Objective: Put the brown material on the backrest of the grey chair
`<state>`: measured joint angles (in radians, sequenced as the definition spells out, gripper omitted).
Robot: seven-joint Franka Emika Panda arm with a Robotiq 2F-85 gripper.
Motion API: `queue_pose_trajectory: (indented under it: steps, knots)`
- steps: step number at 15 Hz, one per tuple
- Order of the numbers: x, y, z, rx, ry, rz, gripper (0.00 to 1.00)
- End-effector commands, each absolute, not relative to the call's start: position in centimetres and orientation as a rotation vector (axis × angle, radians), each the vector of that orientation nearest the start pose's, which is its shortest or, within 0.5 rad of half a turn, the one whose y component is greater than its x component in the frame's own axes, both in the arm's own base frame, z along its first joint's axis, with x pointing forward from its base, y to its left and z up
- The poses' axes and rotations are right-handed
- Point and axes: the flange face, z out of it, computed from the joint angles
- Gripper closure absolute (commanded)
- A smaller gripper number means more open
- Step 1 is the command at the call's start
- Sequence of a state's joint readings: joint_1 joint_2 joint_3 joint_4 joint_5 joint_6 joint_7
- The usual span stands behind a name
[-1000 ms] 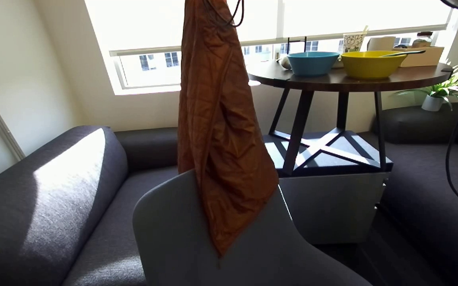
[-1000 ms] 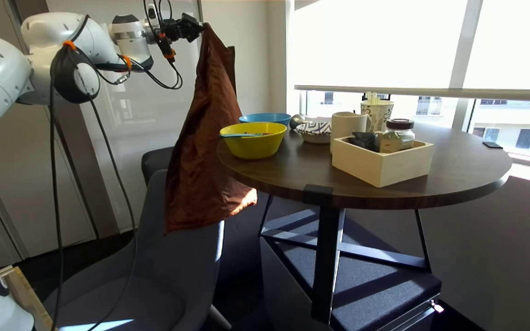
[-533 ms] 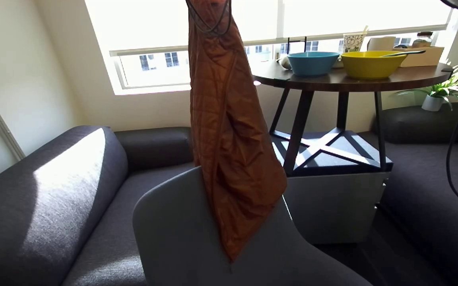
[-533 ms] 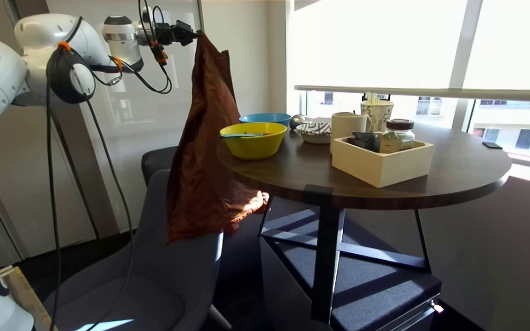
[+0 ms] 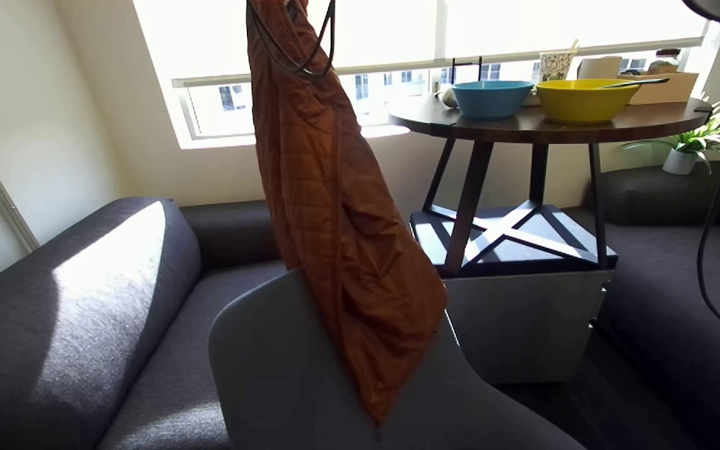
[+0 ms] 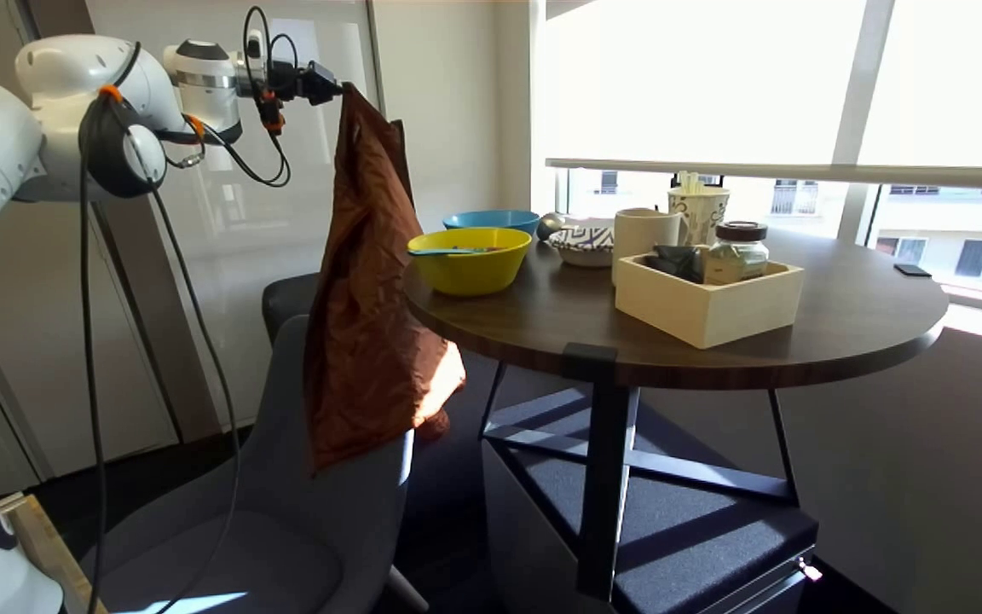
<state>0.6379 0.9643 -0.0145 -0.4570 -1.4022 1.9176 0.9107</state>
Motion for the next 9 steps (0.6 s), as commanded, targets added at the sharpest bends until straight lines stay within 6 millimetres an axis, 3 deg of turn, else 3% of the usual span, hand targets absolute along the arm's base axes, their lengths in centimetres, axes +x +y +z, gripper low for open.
queue_pose_trajectory:
  steps: [1,6,8,9]
  knots:
    - [68.2,42.1,57.7,2.01,-0.069,1.495,0.99]
    - [66.1,48.5,48.9,2.379,-0.03,1.339,0.99]
    - [65.2,49.9,44.1,2.47,-0.008,1.153,0.99]
    - [64.9,49.6,41.8,2.433,-0.046,1.059,0.99]
